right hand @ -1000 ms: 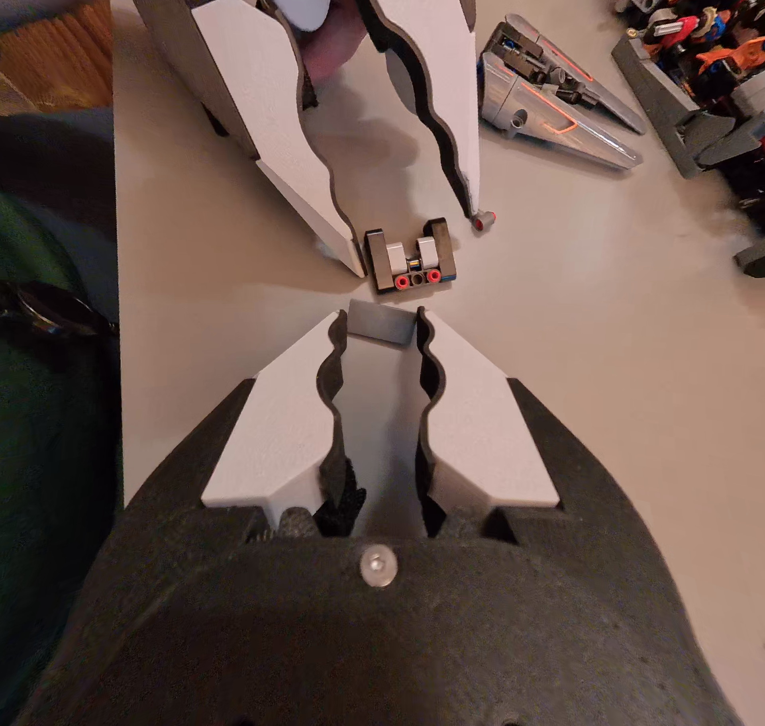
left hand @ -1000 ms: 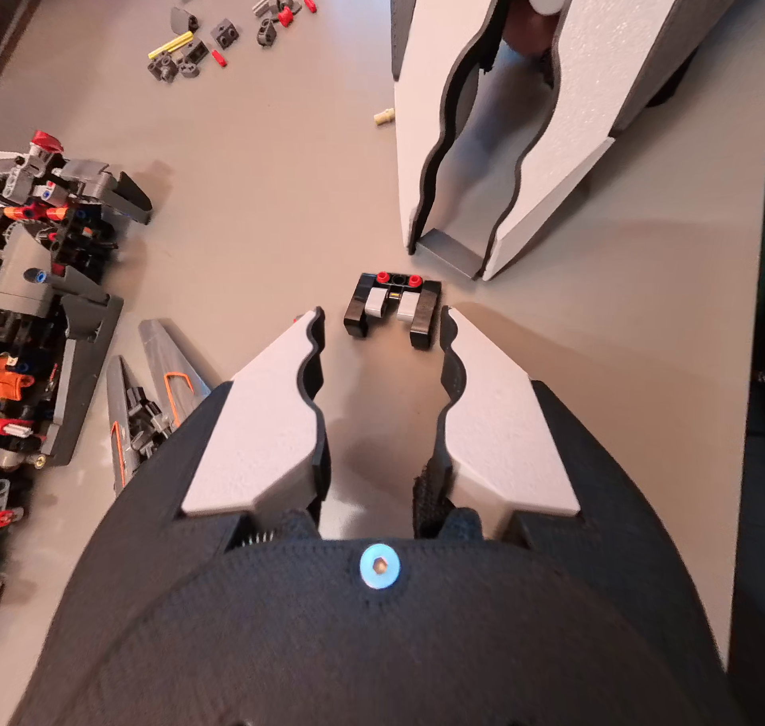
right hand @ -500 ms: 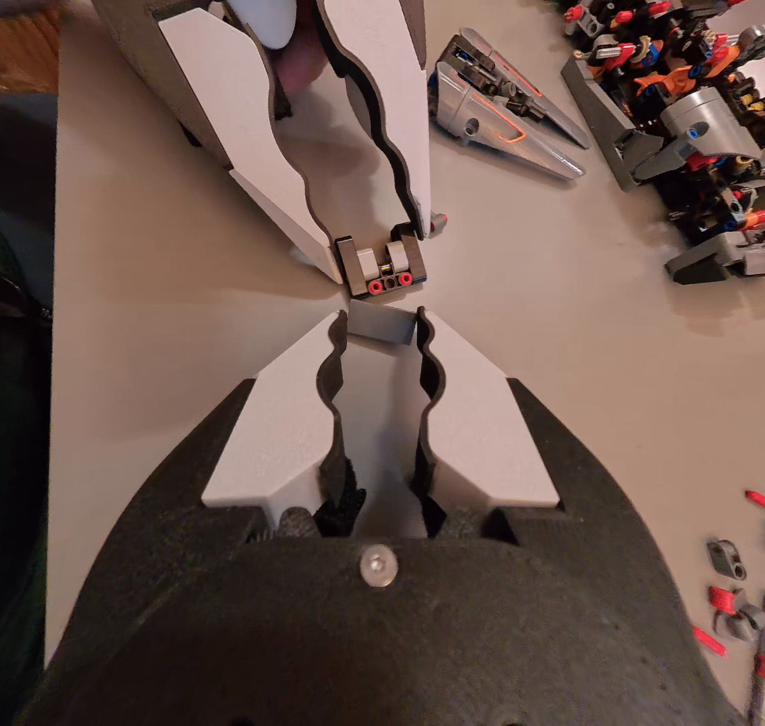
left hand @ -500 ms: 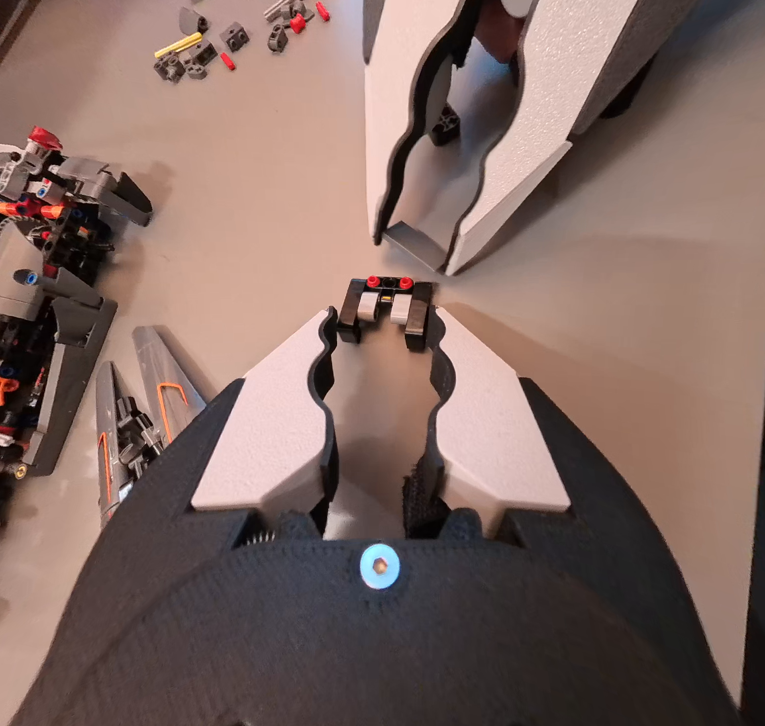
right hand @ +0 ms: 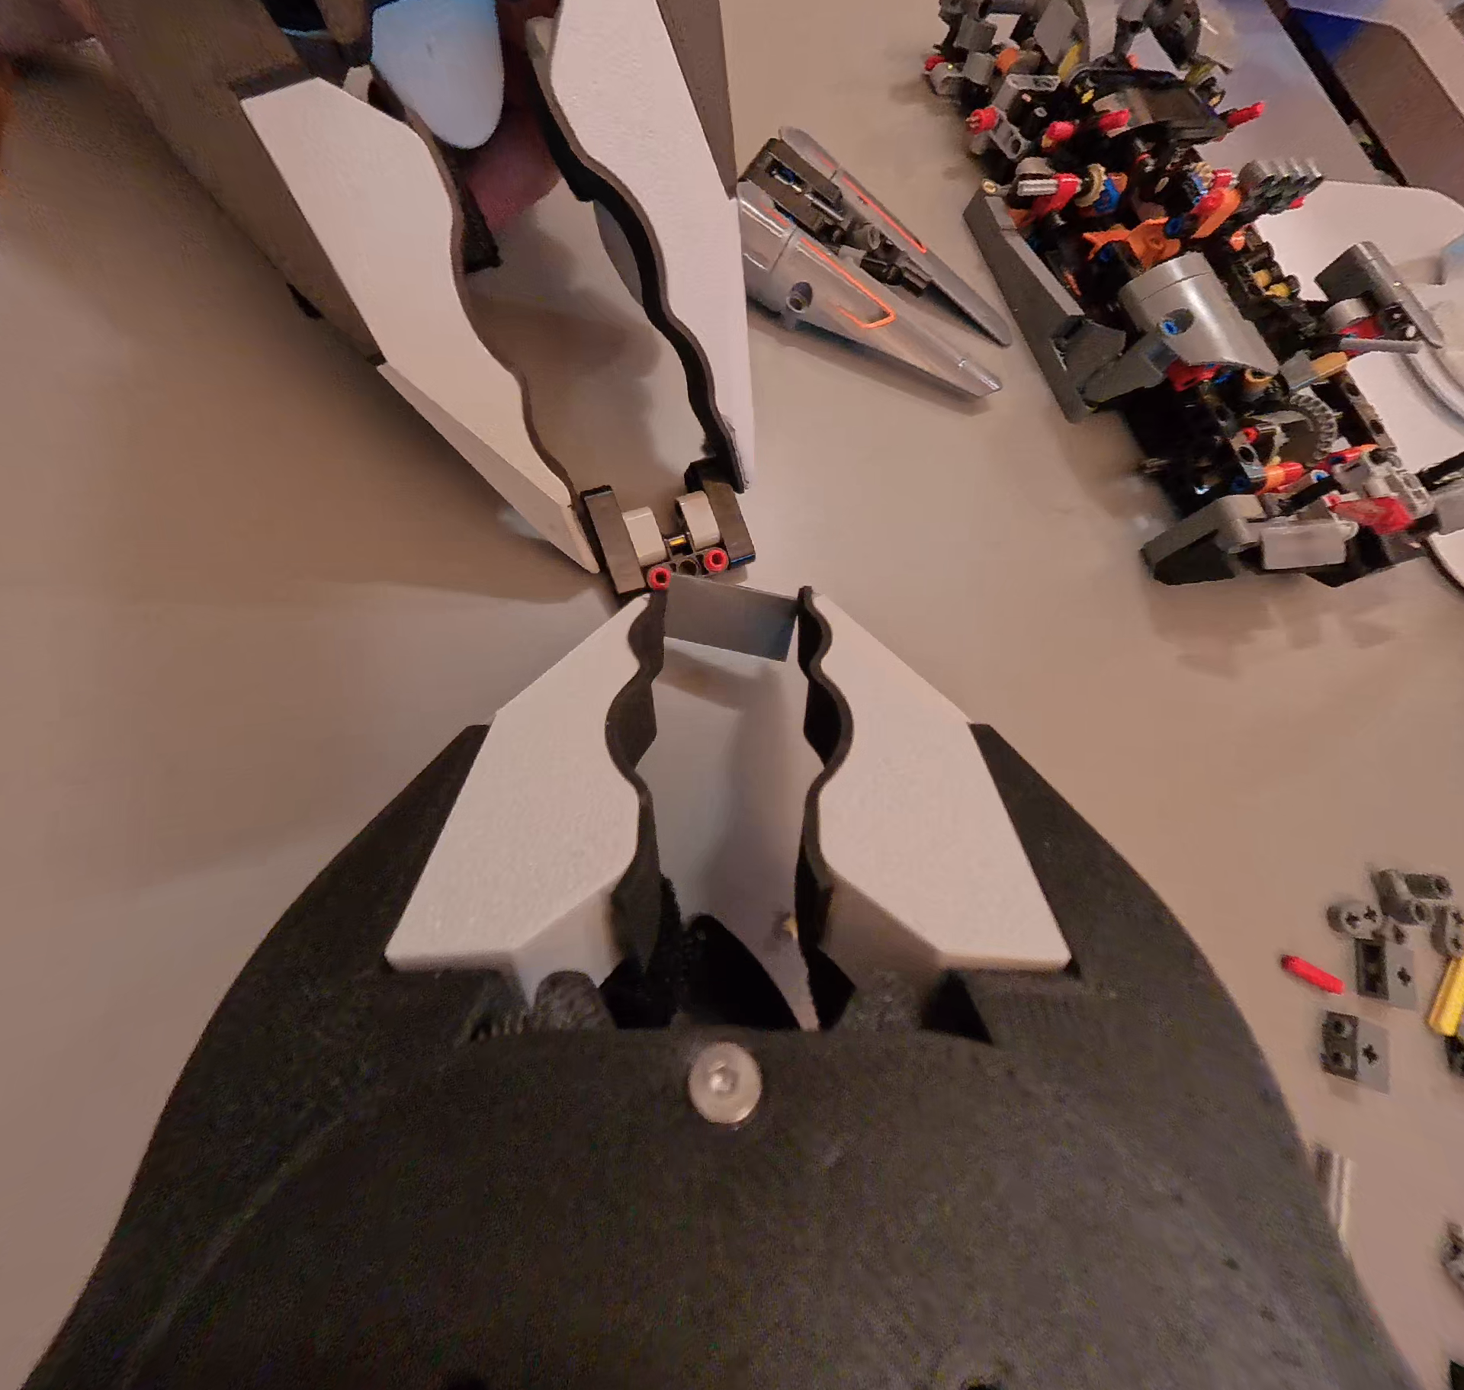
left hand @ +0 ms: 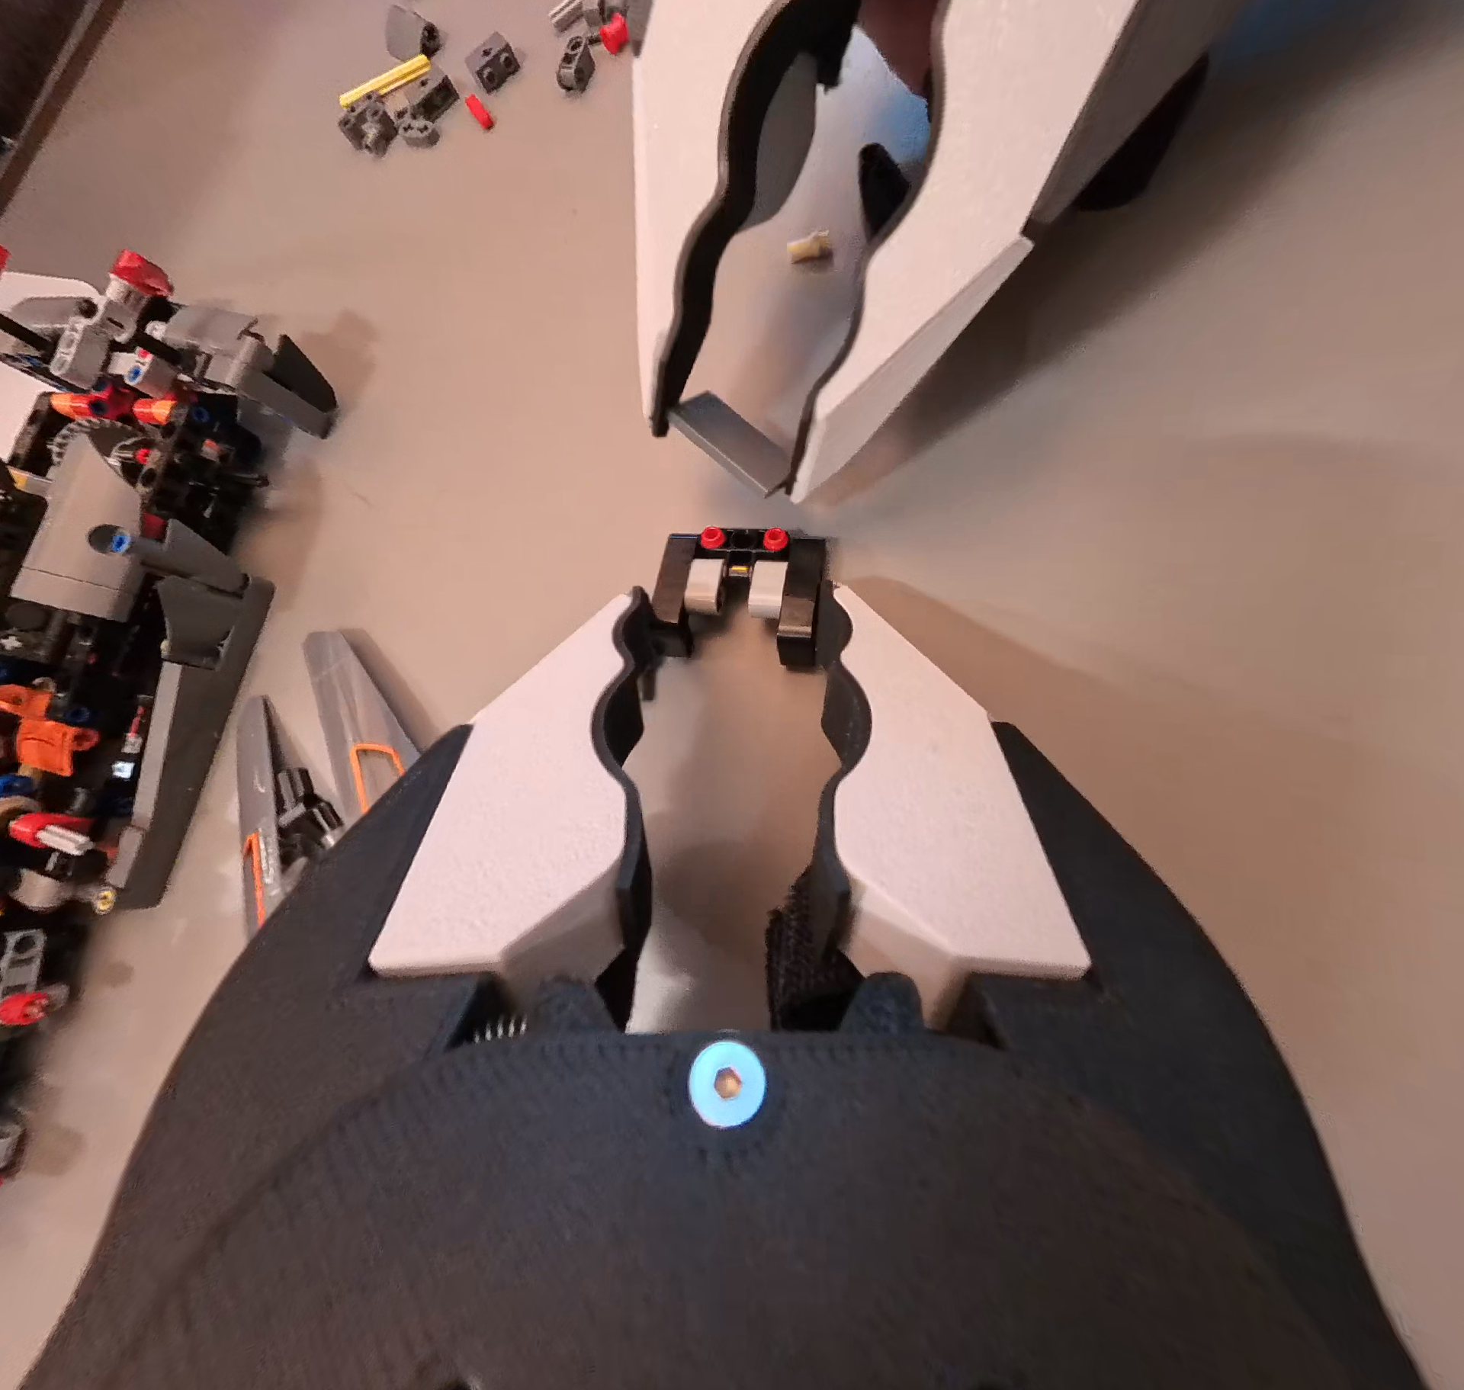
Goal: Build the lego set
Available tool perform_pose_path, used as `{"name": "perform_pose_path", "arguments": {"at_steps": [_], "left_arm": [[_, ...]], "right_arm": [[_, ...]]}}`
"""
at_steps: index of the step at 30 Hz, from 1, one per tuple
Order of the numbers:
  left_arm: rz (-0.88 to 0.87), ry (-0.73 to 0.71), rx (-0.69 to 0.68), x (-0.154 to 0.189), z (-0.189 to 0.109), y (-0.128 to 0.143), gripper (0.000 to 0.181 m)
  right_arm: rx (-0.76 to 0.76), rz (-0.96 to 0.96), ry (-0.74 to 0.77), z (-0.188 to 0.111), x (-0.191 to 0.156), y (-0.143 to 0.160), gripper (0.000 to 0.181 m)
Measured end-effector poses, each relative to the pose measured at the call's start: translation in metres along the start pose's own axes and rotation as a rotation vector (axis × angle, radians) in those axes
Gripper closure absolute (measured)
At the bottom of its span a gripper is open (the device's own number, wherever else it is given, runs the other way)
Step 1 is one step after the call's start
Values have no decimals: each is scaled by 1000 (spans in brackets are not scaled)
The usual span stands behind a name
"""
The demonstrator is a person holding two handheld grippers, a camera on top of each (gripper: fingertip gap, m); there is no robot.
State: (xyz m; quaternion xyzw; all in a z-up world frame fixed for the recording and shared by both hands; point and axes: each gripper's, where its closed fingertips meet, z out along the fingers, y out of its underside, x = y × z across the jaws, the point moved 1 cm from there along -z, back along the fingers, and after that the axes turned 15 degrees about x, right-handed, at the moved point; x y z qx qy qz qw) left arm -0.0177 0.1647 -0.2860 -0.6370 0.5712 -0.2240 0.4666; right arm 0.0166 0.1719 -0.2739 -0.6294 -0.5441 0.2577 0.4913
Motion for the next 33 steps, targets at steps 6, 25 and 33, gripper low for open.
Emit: {"name": "perform_pose_path", "arguments": {"at_steps": [6, 25, 33], "left_arm": [[6, -32, 25, -14, -1, -7, 140], [42, -129, 204, -37, 1, -29, 140], [22, -135, 234, -40, 0, -31, 140]], "right_arm": [[-29, 5, 25, -2, 23, 2, 149], [49, -31, 114, 0, 62, 10, 149], [96, -7, 139, -6, 71, 6, 149]]}}
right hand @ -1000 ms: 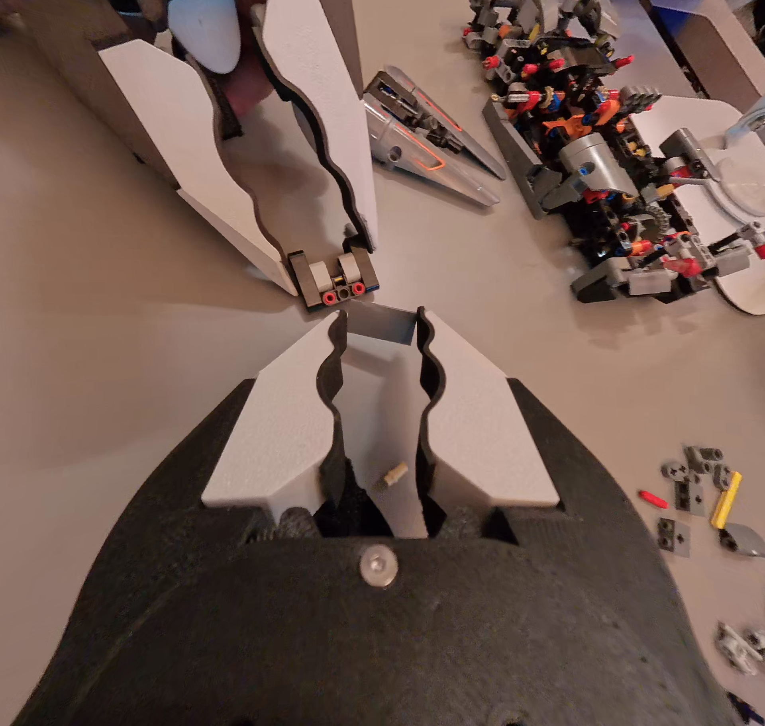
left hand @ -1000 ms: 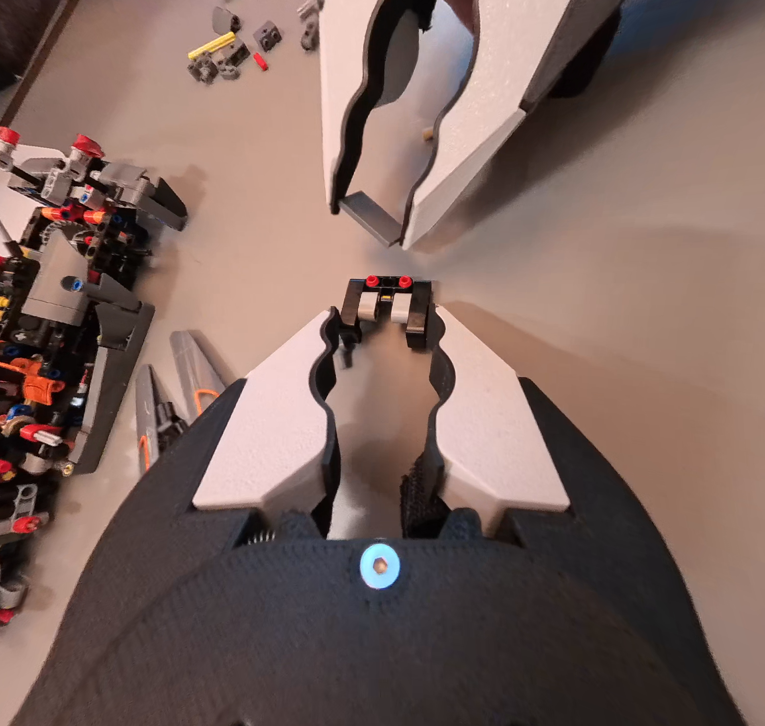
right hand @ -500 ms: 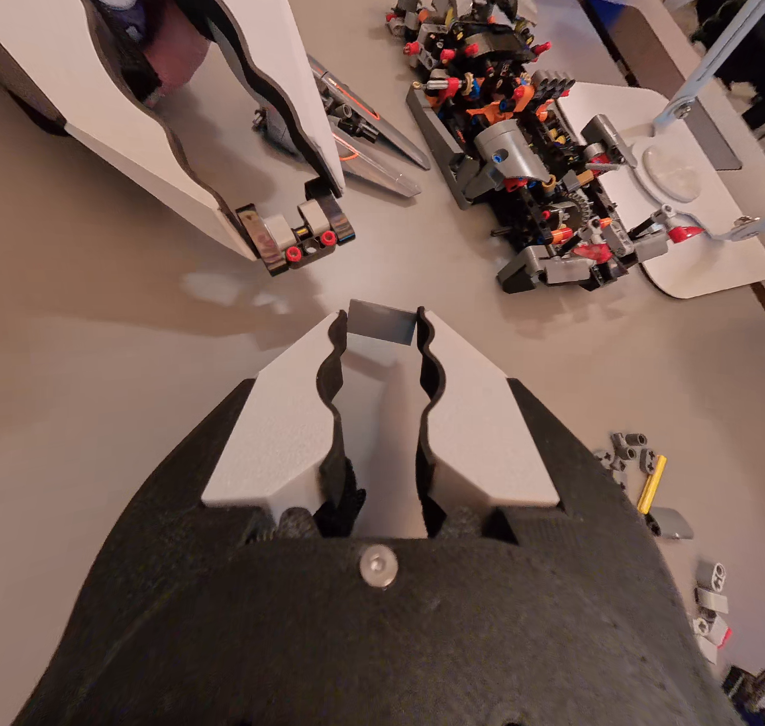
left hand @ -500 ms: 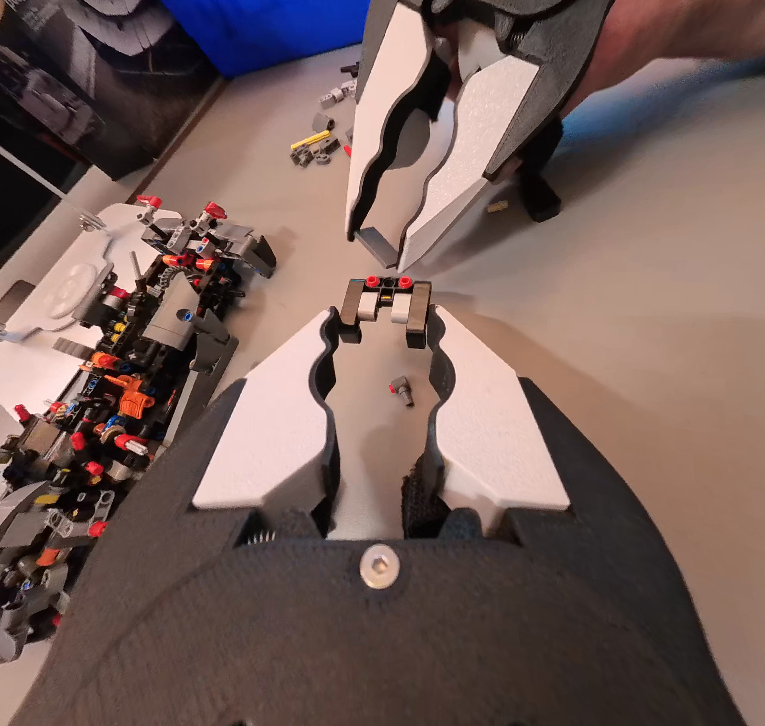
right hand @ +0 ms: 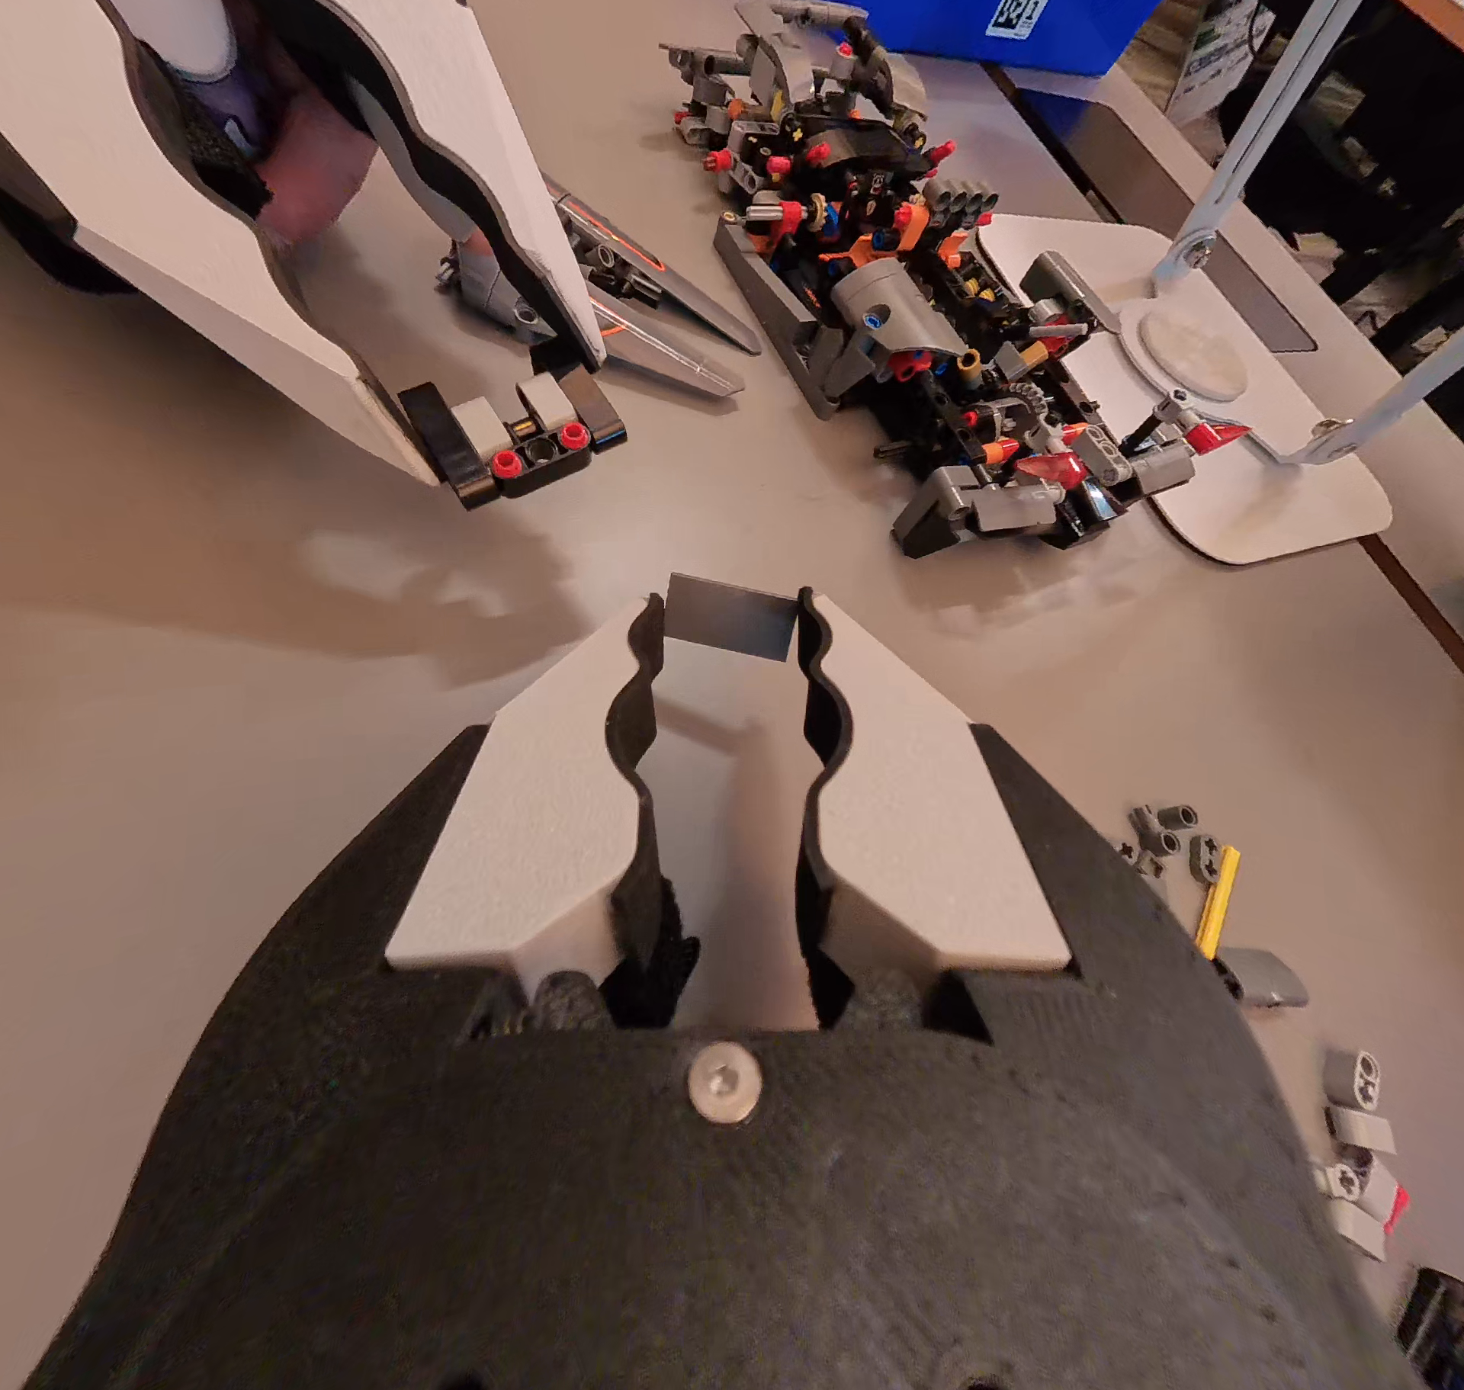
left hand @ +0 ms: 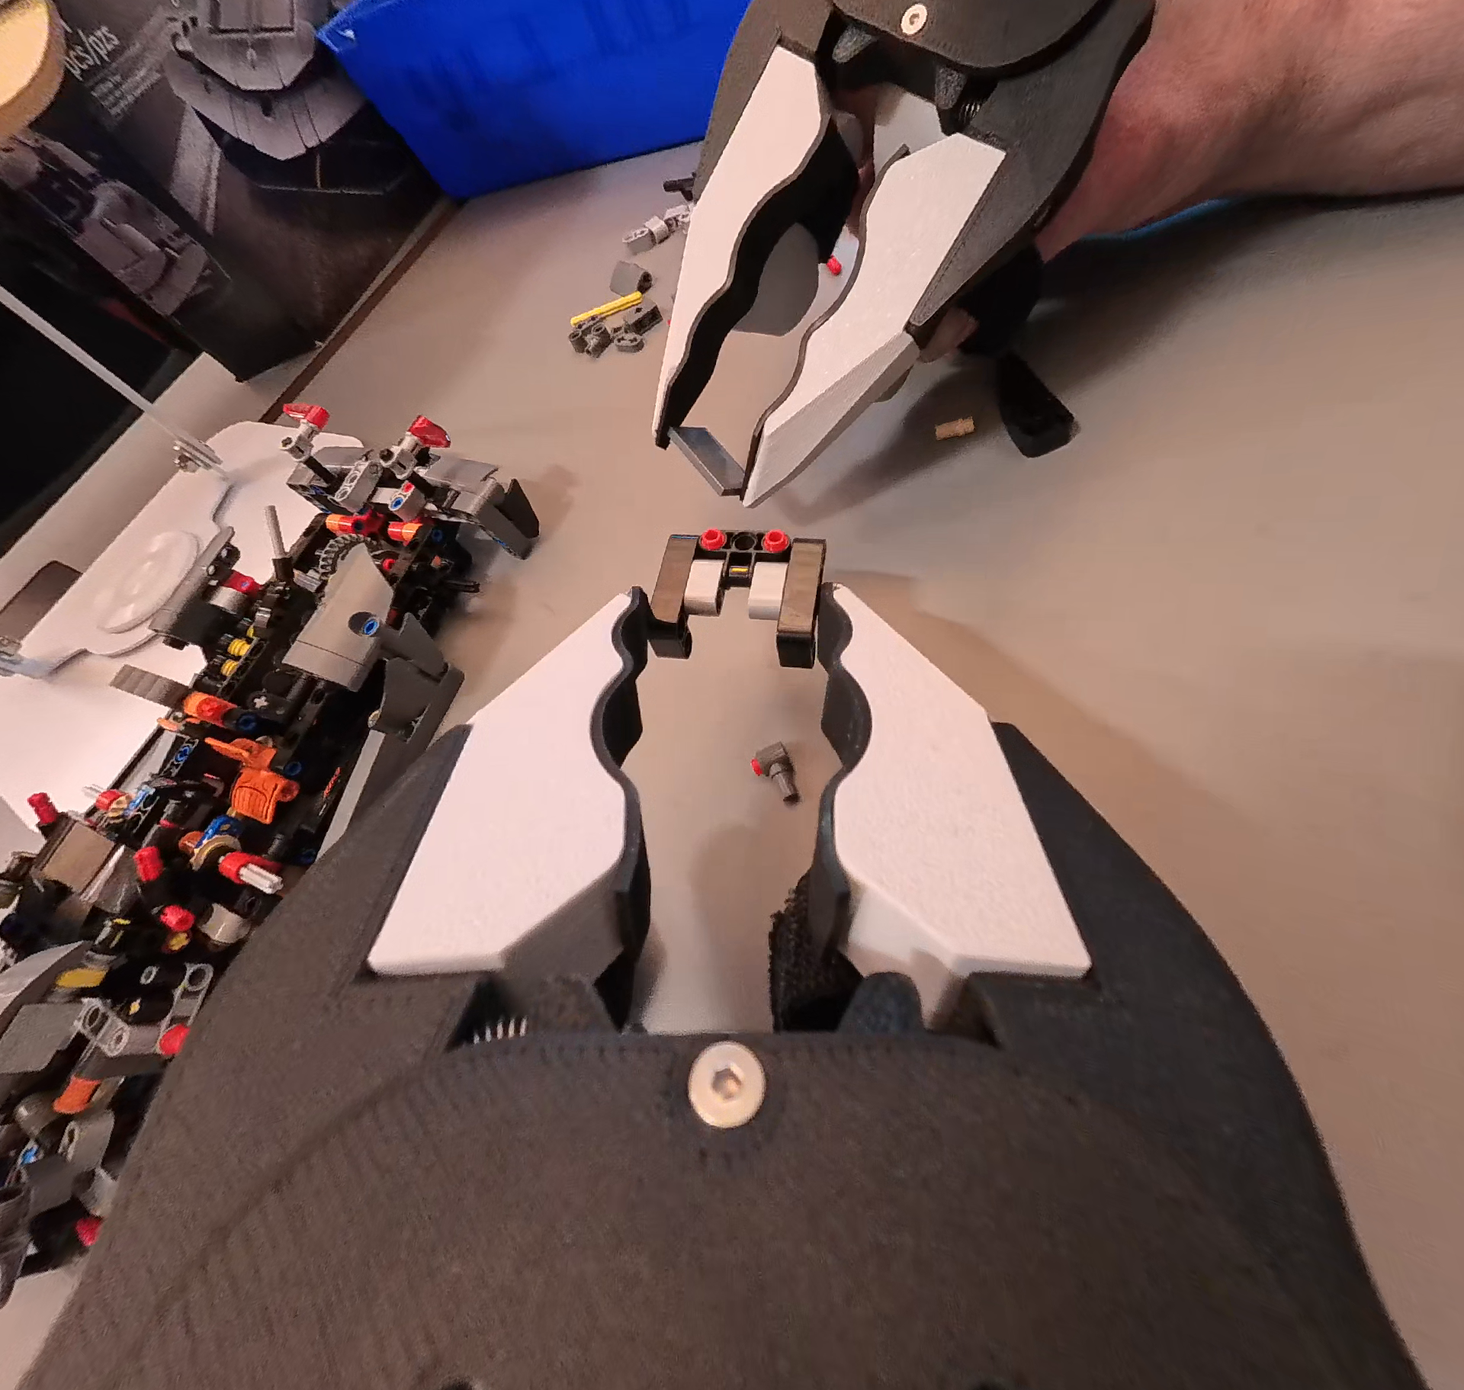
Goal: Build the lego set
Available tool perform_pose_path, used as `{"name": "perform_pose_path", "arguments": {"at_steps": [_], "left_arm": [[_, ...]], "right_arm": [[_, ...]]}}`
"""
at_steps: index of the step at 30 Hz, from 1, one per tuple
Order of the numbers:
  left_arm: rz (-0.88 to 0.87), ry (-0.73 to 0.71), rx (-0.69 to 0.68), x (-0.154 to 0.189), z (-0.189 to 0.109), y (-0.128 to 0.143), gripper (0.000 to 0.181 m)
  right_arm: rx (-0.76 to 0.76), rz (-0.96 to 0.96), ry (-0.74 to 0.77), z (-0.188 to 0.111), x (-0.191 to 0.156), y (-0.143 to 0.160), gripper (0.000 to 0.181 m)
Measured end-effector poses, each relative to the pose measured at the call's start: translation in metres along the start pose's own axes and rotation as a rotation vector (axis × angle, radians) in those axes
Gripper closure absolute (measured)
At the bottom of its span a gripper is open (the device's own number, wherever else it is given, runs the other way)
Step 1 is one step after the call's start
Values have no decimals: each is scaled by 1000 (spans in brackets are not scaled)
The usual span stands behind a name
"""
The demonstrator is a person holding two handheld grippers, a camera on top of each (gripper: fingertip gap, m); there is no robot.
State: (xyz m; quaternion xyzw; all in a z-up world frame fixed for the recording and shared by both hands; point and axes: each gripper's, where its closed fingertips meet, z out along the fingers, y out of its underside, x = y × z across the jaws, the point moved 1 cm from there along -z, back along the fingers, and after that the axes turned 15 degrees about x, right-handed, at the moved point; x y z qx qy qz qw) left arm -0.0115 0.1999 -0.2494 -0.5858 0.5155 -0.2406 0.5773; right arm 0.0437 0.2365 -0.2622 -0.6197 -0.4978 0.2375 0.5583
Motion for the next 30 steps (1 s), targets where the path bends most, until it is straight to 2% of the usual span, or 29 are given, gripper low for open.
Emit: {"name": "perform_pose_path", "arguments": {"at_steps": [30], "left_arm": [[15, -8, -7, -1, 3, 2, 140]], "right_arm": [[34, 22, 46, -13, 15, 1, 149]]}}
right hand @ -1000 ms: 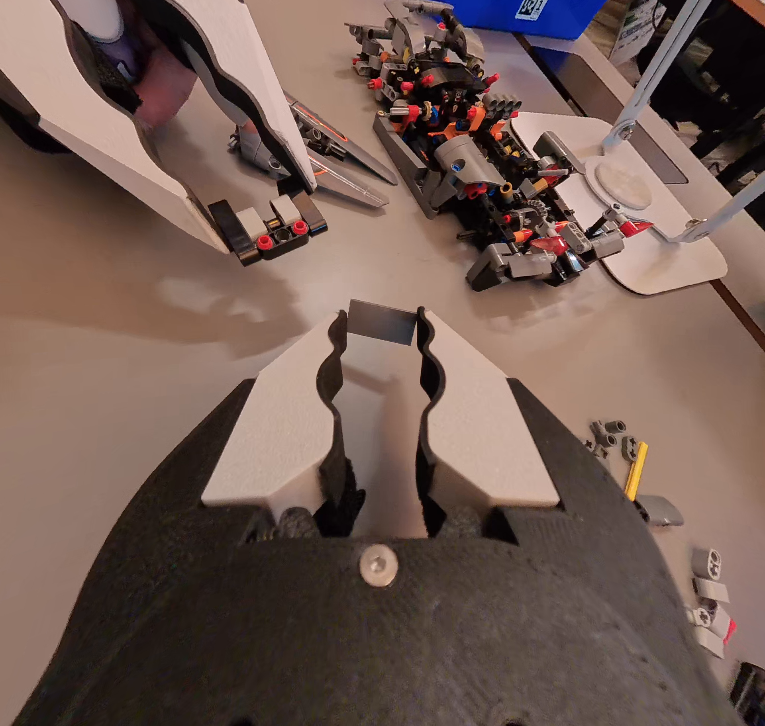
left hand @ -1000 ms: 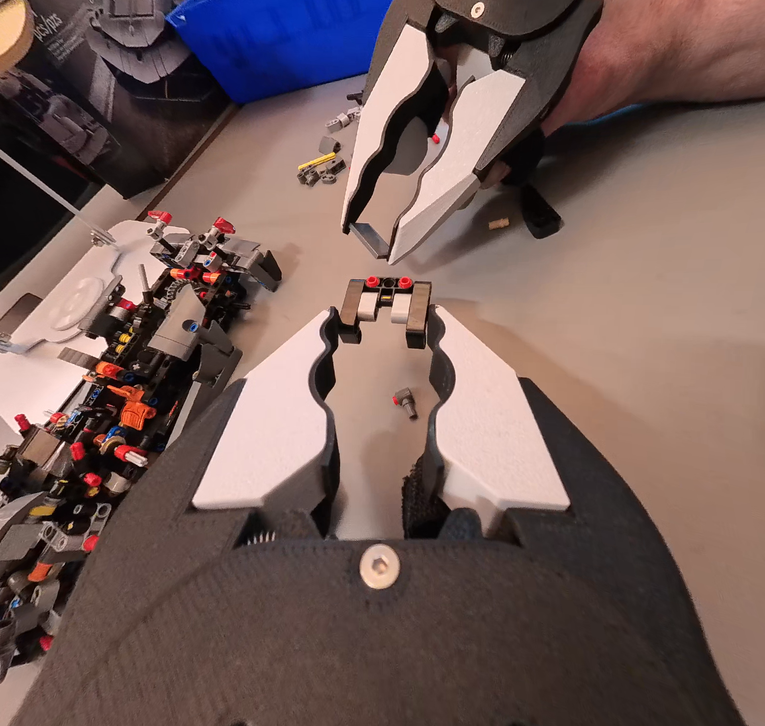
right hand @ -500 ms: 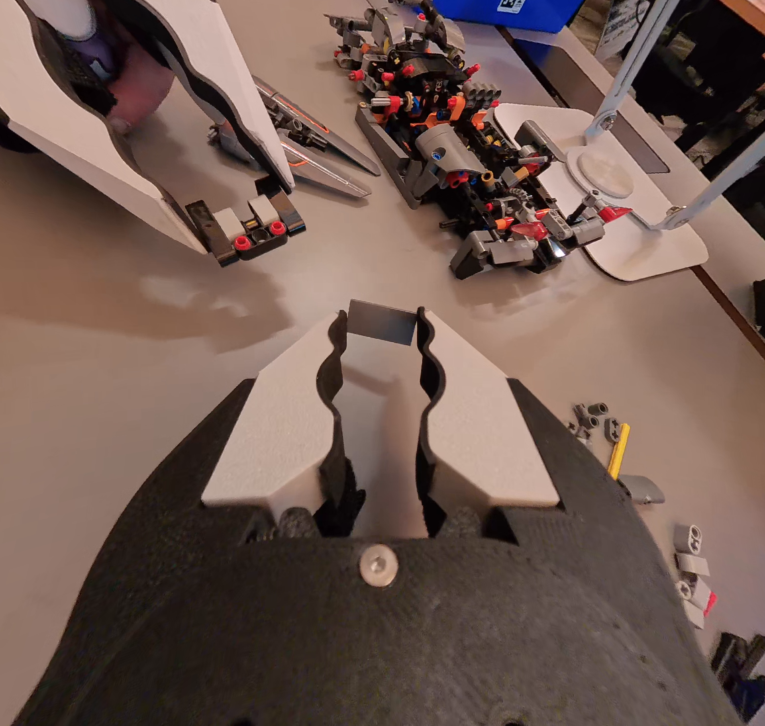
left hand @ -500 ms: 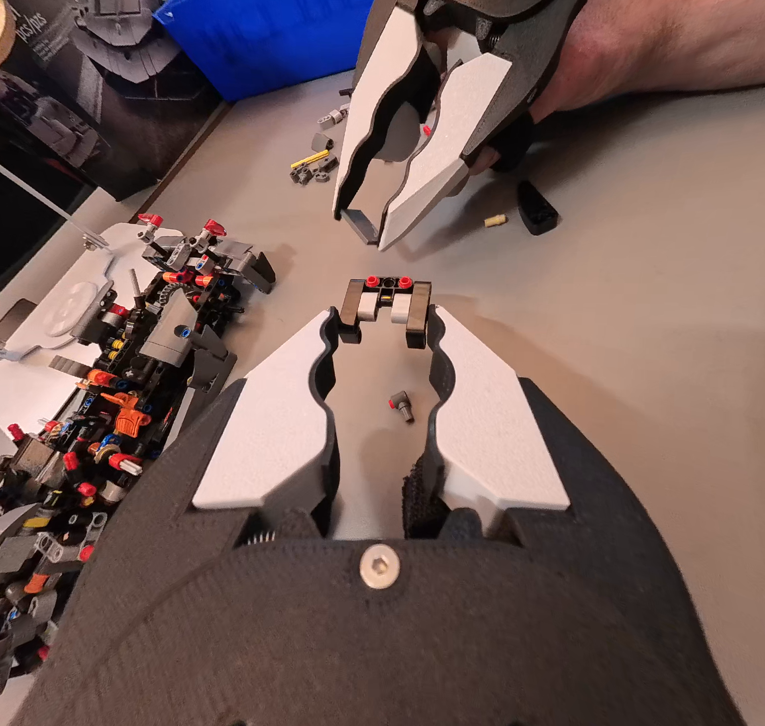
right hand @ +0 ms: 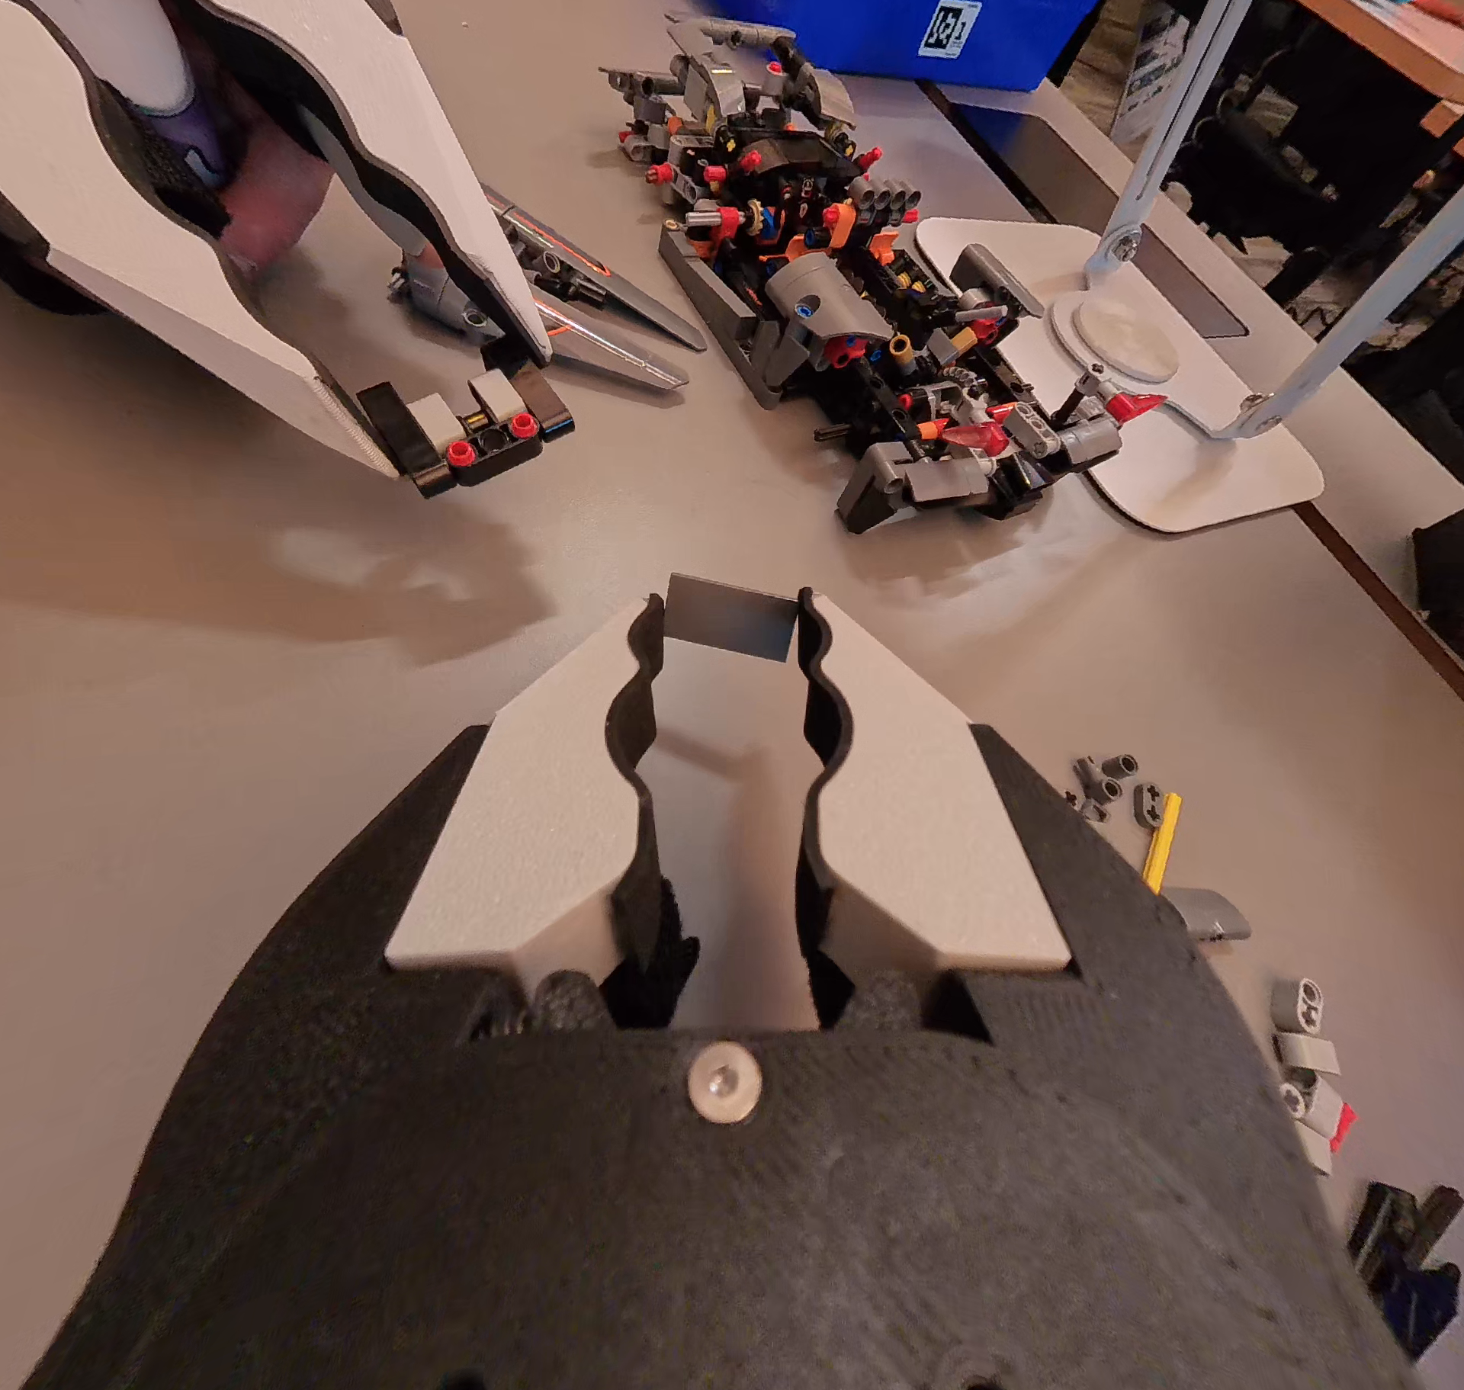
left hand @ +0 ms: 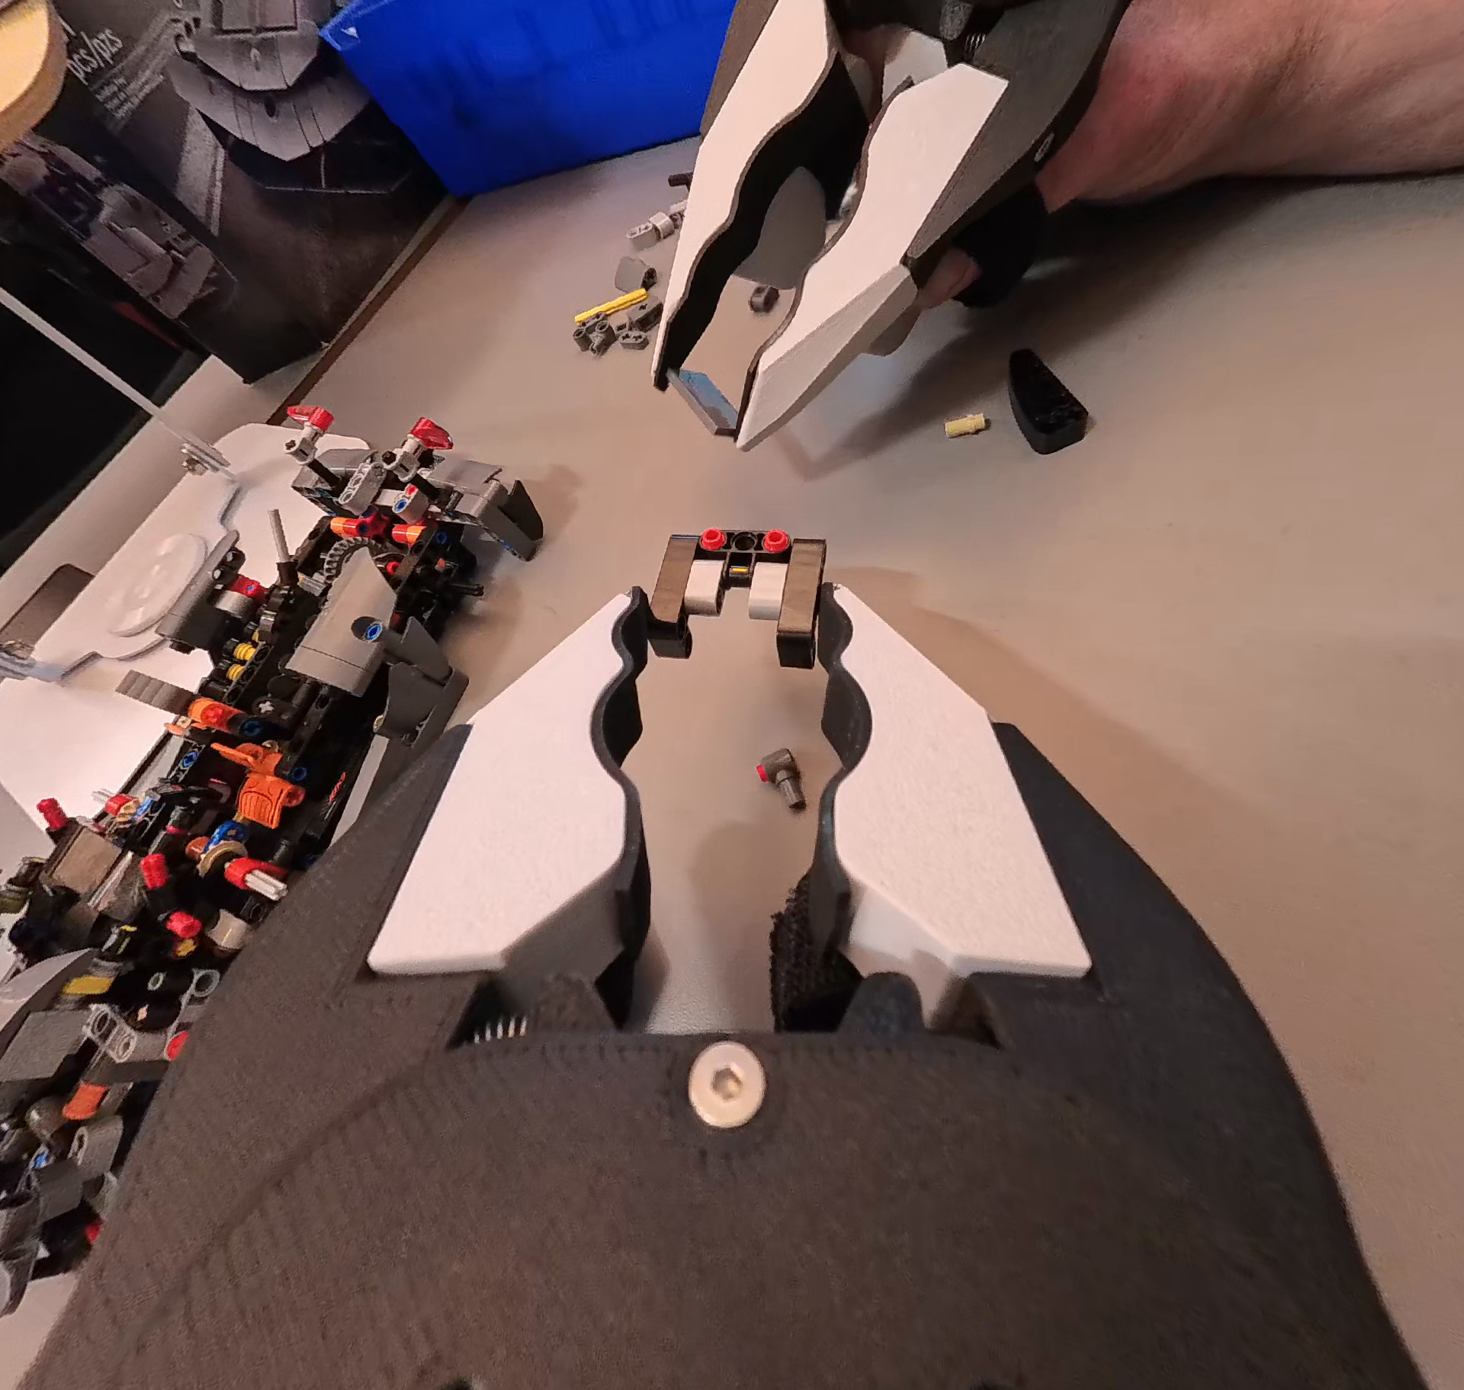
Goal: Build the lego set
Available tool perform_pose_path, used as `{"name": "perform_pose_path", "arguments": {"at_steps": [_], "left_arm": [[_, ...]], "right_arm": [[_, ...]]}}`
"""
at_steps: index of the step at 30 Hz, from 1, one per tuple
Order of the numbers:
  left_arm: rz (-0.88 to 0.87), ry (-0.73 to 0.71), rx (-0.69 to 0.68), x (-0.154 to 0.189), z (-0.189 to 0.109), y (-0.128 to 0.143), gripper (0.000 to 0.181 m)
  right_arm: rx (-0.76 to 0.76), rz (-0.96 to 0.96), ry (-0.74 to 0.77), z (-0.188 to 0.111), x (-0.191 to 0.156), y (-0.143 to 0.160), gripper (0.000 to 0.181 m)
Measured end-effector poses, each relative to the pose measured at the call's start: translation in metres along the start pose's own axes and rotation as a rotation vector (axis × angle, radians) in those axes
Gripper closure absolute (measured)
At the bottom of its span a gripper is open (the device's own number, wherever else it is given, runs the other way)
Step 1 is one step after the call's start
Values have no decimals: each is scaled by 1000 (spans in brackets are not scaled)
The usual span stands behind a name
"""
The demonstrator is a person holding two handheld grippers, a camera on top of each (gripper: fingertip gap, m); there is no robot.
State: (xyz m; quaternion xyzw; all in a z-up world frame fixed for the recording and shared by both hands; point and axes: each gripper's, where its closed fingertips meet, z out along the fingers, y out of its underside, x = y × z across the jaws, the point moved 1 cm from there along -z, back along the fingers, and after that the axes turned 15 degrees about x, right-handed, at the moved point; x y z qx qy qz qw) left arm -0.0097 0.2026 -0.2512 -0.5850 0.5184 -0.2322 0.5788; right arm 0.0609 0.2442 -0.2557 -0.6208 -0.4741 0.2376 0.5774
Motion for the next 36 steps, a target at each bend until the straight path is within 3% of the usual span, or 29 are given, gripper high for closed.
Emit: {"name": "perform_pose_path", "arguments": {"at_steps": [12, 24, 32, 36], "left_arm": [[3, 0, -16, 0, 1, 3, 140], [75, 83, -182, 20, 7, 26, 140], [15, 76, -202, 20, 7, 27, 139], [0, 64, -204, 18, 6, 27, 139]], "right_arm": [[19, 20, -4, -3, 2, -2, 149], [10, 25, -12, -4, 3, 1, 149], [13, 31, -8, -4, 4, 0, 149], [84, 92, -2, -9, 9, -10, 149]]}}
